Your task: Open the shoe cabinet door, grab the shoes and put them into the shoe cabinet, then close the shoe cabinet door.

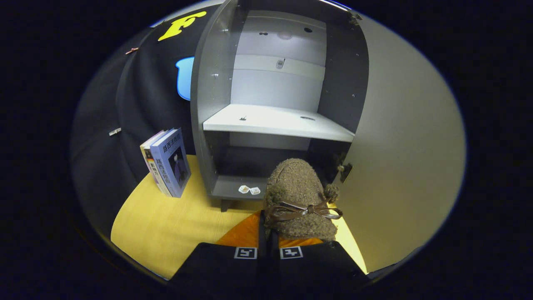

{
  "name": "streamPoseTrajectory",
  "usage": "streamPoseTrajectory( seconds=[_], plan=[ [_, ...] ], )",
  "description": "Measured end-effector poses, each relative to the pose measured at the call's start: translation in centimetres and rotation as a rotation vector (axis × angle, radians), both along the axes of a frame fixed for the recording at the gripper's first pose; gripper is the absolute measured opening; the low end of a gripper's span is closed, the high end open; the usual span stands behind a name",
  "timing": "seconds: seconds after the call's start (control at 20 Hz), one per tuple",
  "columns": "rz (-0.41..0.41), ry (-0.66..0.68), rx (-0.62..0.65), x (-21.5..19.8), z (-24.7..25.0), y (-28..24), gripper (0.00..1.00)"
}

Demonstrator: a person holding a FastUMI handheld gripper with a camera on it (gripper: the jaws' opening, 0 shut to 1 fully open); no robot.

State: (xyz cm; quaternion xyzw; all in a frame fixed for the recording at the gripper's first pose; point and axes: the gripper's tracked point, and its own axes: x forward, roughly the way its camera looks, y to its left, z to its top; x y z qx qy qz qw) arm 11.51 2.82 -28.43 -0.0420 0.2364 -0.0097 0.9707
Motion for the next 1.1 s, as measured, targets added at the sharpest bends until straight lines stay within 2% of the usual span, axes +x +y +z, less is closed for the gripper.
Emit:
streamPoseTrajectory(
  seconds=[0.35, 0.6, 0.8, 1.1],
  plan=[
    [0.014, -0.041, 0.028, 5.1, 6.9, -0.2, 0.05],
    [0.024, -0.065, 0.049, 11.5, 10.9, -0.3, 0.05],
    [0.023, -0.054, 0.077, 17.1, 12.2, -0.7, 0.05],
    [0.038, 0.005, 0.049, 24.4, 10.8, -0.1, 0.05]
  ],
)
